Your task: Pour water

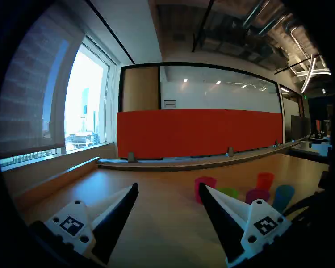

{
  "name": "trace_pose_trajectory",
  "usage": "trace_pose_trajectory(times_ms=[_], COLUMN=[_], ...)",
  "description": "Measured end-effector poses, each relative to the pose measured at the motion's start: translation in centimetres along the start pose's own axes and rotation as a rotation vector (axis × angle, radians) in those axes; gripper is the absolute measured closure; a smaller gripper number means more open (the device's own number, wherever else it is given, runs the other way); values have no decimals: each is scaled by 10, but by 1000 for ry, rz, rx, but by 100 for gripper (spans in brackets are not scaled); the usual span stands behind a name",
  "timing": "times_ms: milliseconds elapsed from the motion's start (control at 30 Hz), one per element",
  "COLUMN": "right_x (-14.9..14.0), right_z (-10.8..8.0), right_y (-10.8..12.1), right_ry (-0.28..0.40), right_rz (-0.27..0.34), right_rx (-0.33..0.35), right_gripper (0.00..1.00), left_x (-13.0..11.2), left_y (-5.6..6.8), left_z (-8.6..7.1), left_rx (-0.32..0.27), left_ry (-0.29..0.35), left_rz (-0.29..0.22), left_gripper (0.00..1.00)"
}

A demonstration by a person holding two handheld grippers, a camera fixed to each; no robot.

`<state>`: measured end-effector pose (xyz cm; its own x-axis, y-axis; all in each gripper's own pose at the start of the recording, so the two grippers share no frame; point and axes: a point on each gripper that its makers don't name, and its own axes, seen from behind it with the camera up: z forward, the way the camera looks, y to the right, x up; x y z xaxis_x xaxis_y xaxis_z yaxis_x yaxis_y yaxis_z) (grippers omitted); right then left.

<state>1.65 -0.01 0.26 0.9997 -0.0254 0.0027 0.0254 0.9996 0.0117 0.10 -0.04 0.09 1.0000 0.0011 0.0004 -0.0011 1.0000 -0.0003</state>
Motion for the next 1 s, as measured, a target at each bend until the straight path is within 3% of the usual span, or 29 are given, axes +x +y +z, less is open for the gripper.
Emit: trace_pose_trajectory(times_ms=[400,700,1000], right_x=[48,61,90], right_z=[6,8,10], right_y=[0,-1,-2], right_ry=[5,-18,-11], right_rz=[46,92,92], right_rx=[9,30,47], right_gripper=[1,0,1], left_x=[40,61,91], left_y=[2,8,8], left_z=[21,28,31], left_rx=[-53,-90,-112], left_ry=[-8,-10,-10], left_rz=[-6,-31,-48], left_gripper=[0,0,0])
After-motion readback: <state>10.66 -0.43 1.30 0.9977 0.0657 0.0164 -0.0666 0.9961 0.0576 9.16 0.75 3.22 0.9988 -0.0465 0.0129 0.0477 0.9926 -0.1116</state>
